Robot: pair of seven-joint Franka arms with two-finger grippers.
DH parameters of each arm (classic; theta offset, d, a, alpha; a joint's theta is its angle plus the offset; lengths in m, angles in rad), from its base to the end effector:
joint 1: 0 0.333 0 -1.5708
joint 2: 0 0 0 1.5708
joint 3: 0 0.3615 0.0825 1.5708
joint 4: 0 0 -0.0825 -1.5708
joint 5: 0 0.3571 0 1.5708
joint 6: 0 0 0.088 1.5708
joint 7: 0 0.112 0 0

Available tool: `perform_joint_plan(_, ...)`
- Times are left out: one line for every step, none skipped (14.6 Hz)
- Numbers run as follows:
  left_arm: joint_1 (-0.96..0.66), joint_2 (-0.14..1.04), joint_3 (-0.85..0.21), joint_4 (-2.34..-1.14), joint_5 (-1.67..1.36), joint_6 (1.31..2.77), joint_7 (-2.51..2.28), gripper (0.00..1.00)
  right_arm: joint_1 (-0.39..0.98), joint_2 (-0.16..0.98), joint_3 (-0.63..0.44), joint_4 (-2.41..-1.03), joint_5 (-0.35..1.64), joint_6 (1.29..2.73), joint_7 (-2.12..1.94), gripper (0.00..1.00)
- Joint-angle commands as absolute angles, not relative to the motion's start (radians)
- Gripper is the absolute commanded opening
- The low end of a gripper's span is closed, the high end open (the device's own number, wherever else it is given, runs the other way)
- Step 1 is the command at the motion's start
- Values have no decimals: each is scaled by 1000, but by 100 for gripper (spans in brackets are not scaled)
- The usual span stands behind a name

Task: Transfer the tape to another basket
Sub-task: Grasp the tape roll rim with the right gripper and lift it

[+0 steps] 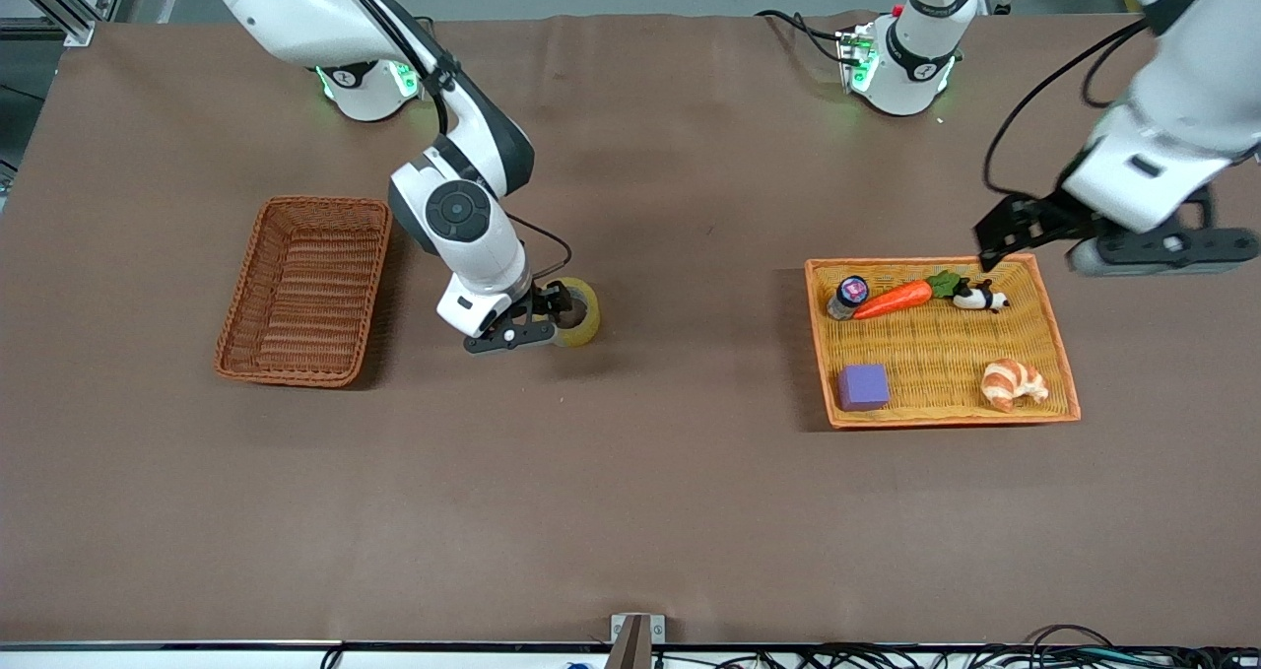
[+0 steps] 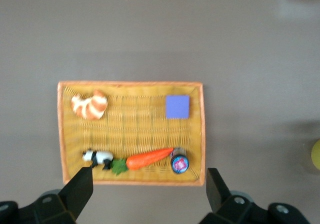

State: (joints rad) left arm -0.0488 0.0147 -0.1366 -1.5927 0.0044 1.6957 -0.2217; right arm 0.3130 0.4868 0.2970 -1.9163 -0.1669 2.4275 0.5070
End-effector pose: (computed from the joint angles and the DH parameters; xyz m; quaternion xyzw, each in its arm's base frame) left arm 0.5360 -0.0994 0.6589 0.9989 0.0180 0.0435 0.0078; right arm 0.5306 0.3484 0.3073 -0.9951 -0.0952 -0.0153 0.0239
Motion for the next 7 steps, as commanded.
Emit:
perform_joint_plan(-103,-32,-45,-1620,-17,1652,-198,100,337,491,299,-1951,-192,2465,522,100)
perform_joint_plan(-109,-35,-35,-1618,-18,1648,-171,100,345,503,299,-1951,-205,2470,522,100)
perform_joint_plan(-109,-46,-29,-1621,-18,1643,-143,100,347,521,299,-1953,-231,2477,522,100)
perform_joint_plan(-107,-46,-26,-1620,-17,1638,-124,100,347,540,299,-1953,-253,2482,523,100)
perform_joint_plan(-101,-46,-26,-1620,-14,1638,-115,100,348,549,299,-1953,-258,2482,525,100)
perform_joint_plan(-100,-45,-26,-1618,-6,1638,-101,100,351,551,299,-1953,-259,2482,525,100)
perform_joint_plan(-98,-44,-26,-1617,-5,1640,-89,100,351,557,299,-1953,-262,2485,525,100)
